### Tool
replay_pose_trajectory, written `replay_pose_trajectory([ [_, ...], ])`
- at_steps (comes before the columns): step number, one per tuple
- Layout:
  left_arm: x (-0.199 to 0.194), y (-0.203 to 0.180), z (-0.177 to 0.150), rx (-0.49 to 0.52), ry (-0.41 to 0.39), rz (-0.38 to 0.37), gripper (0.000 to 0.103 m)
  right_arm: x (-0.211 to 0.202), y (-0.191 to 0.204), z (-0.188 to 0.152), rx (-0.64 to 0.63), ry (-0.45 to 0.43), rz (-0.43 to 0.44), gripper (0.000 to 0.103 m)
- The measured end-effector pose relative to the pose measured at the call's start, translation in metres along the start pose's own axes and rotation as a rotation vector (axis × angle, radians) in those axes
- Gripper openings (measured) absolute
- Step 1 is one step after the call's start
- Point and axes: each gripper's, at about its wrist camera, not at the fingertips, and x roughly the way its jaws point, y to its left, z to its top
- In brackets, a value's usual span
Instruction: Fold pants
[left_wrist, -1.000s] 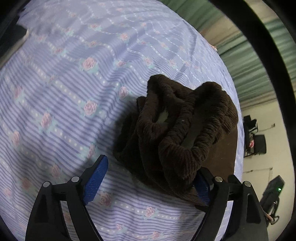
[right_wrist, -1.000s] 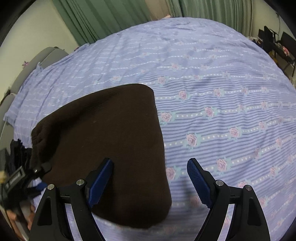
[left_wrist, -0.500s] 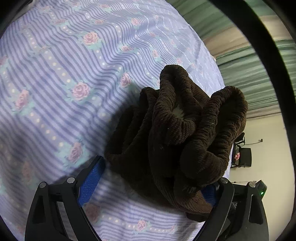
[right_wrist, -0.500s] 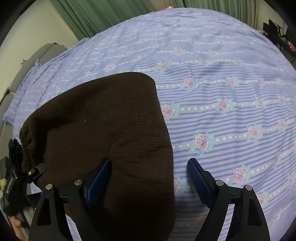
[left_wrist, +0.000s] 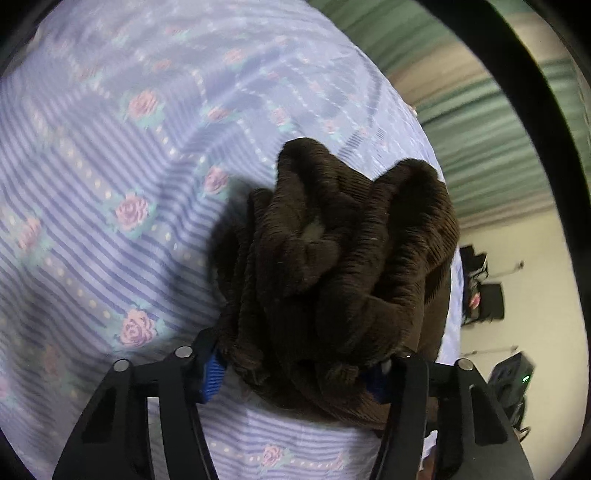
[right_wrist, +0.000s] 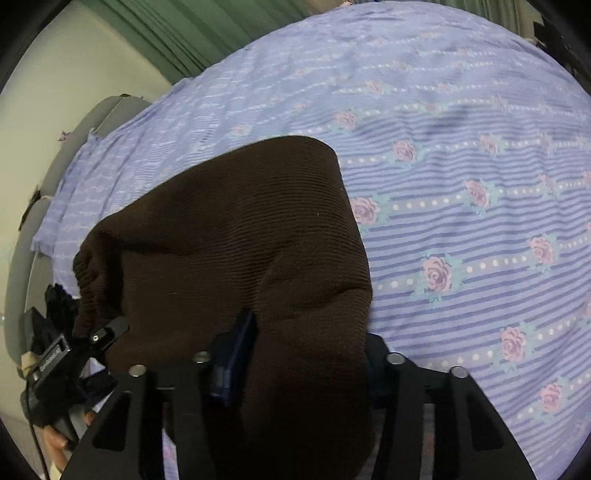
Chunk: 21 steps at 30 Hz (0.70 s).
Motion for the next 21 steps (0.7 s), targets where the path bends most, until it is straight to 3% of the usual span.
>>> replay_pose_trajectory([
  [2, -0.011, -0.012, -0.003, 0.057, -0.009, 0.022, 0.053, -0.014, 0.007, -0.002, -0.021, -0.022, -0.002, 0.040],
  [8, -0.063, -0.049, -0.021, 0.149, -0.061, 0.024, 0.051, -0.077, 0.025, -0.022, -0.089, -0.099, -0.004, 0.037],
  [21, -0.228, -0.126, -0.101, 0.292, -0.209, 0.015, 0.051, -0.254, 0.055, -0.089, -0.161, -0.248, 0.018, 0.037],
])
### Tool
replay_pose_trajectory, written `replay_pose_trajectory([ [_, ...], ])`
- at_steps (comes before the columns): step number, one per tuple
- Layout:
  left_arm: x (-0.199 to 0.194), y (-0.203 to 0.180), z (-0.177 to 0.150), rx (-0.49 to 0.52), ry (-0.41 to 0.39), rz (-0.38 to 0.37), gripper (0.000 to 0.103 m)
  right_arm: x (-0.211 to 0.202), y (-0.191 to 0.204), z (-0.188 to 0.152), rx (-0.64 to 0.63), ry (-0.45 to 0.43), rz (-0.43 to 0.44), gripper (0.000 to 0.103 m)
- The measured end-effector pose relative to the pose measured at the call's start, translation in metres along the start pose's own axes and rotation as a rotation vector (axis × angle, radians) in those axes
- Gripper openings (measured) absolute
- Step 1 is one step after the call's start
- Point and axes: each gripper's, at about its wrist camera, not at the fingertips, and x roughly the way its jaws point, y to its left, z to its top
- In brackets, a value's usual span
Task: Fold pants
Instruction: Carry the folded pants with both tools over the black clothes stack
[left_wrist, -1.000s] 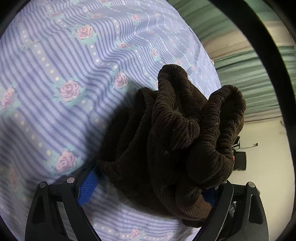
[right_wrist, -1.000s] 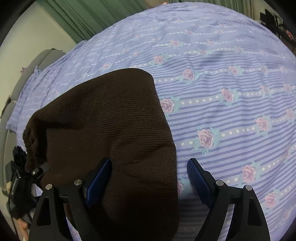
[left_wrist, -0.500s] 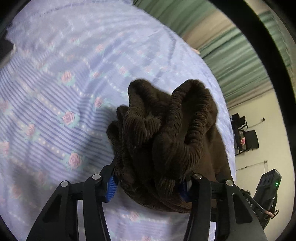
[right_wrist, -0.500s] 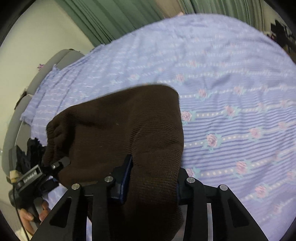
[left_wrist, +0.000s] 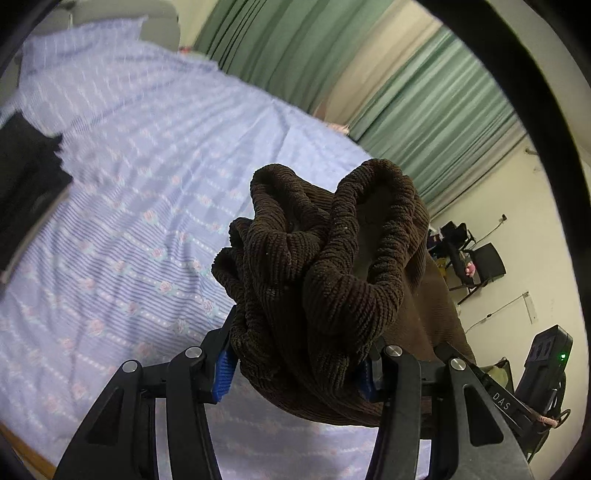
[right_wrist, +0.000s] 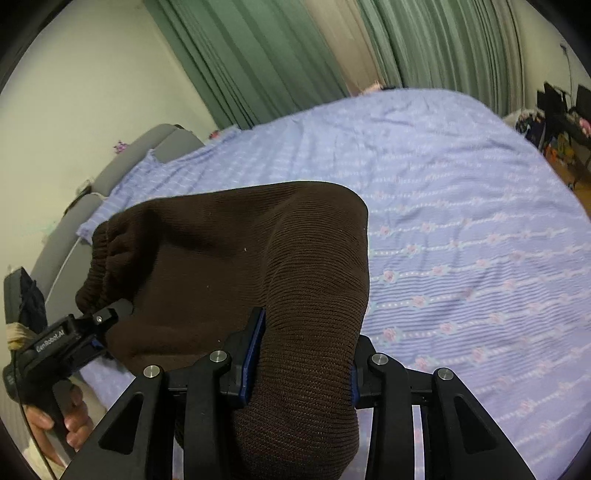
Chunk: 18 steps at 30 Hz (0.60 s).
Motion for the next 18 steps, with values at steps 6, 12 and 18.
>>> replay_pose_trajectory([
  [6, -0.084, -0.024, -0.018, 0.017, -0.094, -0.005, 0.051, -0.078, 0.033, -0.009, -0.094, -0.082, 0.025, 0.036],
  [12, -0.137, -0.033, -0.029, 0.022, -0.164, -0.004, 0.051, -0.128, 0.067, -0.013, -0.144, -0.143, 0.058, 0.037],
  [18, -0.173, -0.009, -0.025, 0.009, -0.228, -0.019, 0.051, -0.147, 0.109, -0.014, -0.188, -0.175, 0.070, 0.037],
])
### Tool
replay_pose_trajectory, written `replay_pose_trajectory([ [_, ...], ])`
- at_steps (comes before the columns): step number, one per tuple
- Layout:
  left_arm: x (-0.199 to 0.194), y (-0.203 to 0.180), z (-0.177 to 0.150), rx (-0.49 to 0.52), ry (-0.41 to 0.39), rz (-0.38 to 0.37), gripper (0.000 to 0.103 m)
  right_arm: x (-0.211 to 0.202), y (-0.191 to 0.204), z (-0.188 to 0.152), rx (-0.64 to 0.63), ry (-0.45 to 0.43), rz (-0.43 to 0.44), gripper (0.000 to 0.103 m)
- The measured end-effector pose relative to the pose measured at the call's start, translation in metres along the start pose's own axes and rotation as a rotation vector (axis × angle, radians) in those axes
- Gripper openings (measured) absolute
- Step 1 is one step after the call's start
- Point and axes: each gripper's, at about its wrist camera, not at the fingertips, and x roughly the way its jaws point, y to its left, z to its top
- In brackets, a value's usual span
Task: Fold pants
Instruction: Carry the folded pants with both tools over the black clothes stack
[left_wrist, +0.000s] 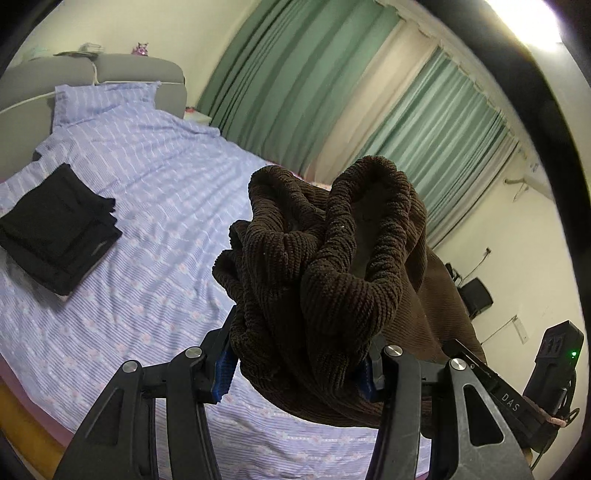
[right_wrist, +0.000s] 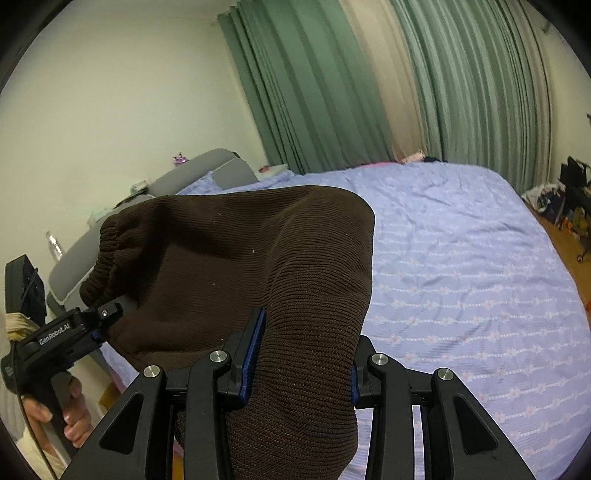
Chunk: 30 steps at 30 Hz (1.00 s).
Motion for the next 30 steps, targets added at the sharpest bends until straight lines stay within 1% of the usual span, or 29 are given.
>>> replay_pose_trajectory([
  [4, -0.017, 0.029, 0.015, 0.001, -0.017, -0.016, 0.051, 0.004, 0.040, 0.005, -0.015, -0.022, -0.007, 0.037],
  [7, -0.027, 0.055, 0.031, 0.038, -0.014, -0.027, 0.051, 0.013, 0.072, 0.004, 0.003, -0.037, -0.019, 0.037],
  [11, -0.039, 0.102, 0.058, 0.087, 0.028, -0.035, 0.051, 0.029, 0.122, -0.006, 0.050, -0.046, -0.052, 0.037],
  [12, -0.047, 0.105, 0.063, 0.095, 0.036, -0.038, 0.051, 0.033, 0.134, -0.009, 0.062, -0.046, -0.057, 0.037],
  [15, -0.059, 0.133, 0.074, 0.105, 0.059, -0.031, 0.051, 0.046, 0.163, -0.018, 0.097, -0.053, -0.056, 0.037],
  [18, -0.075, 0.155, 0.079, 0.094, 0.076, -0.006, 0.051, 0.059, 0.186, -0.023, 0.109, -0.030, -0.032, 0.037],
  [22, -0.089, 0.185, 0.079, 0.037, 0.078, 0.023, 0.051, 0.077, 0.215, -0.026, 0.076, 0.013, -0.004, 0.037],
  [24, -0.094, 0.200, 0.076, 0.003, 0.081, 0.030, 0.051, 0.082, 0.223, -0.026, 0.046, 0.023, 0.006, 0.037],
  [26, -0.098, 0.211, 0.074, -0.026, 0.080, 0.058, 0.051, 0.089, 0.231, -0.027, 0.031, 0.031, 0.032, 0.037],
  [30, -0.112, 0.229, 0.075, -0.053, 0.071, 0.109, 0.051, 0.109, 0.243, -0.030, 0.016, 0.077, 0.088, 0.037],
])
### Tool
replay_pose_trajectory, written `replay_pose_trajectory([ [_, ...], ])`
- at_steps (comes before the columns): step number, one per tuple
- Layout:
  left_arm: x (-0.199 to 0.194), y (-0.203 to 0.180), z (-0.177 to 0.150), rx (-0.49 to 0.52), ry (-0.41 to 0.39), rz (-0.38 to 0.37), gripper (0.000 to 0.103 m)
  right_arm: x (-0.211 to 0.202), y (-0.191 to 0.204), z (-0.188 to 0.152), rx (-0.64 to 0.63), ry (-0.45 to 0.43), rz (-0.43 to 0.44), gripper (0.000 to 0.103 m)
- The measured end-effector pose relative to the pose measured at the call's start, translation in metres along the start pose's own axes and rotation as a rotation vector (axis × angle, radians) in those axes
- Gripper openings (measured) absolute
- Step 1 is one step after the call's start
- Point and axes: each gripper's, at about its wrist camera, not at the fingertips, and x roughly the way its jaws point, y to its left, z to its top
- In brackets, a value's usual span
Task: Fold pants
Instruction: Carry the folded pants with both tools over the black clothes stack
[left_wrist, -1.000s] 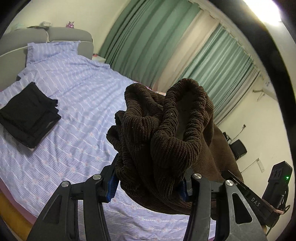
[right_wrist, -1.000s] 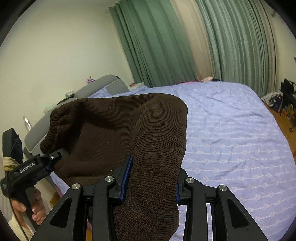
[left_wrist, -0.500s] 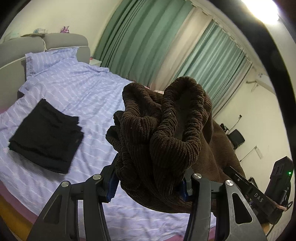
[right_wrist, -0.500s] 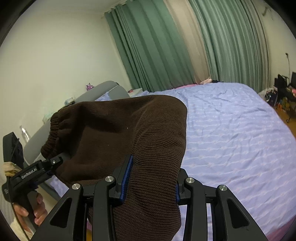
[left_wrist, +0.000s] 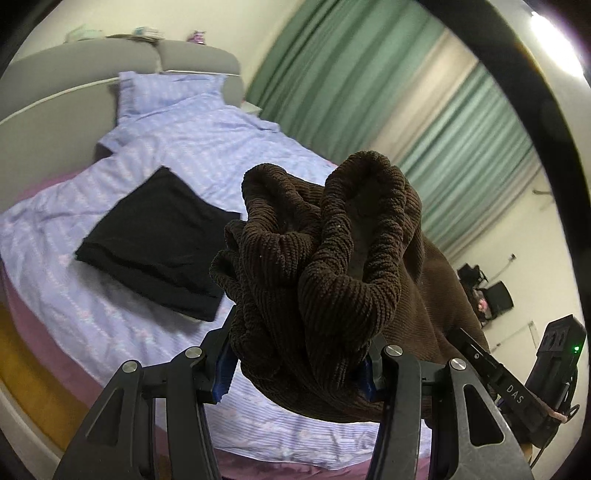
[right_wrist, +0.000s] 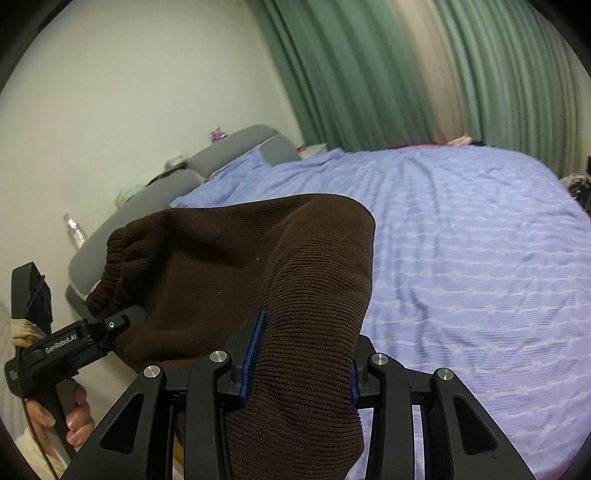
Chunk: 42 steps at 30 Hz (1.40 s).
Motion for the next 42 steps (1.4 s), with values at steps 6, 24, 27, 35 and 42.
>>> replay_pose_trajectory([
  [6, -0.007, 0.039, 0.014, -0.063, -0.010, 0.008, 0.051, 0.020, 0.029, 0.003, -0.044, 0.028, 0.026, 0.037],
  [24, 0.062, 0.198, 0.145, 0.052, 0.130, -0.046, 0.051, 0.180, 0.139, 0.020, 0.086, 0.090, -0.047, 0.037],
  [27, 0.087, 0.218, 0.164, 0.062, 0.154, -0.060, 0.051, 0.211, 0.148, 0.026, 0.079, 0.123, -0.074, 0.037],
  [35, 0.161, 0.267, 0.197, 0.010, 0.216, -0.090, 0.051, 0.294, 0.155, 0.049, 0.040, 0.202, -0.135, 0.036],
  [42, 0.217, 0.285, 0.211, -0.011, 0.259, -0.115, 0.051, 0.349, 0.148, 0.064, 0.010, 0.237, -0.190, 0.036],
])
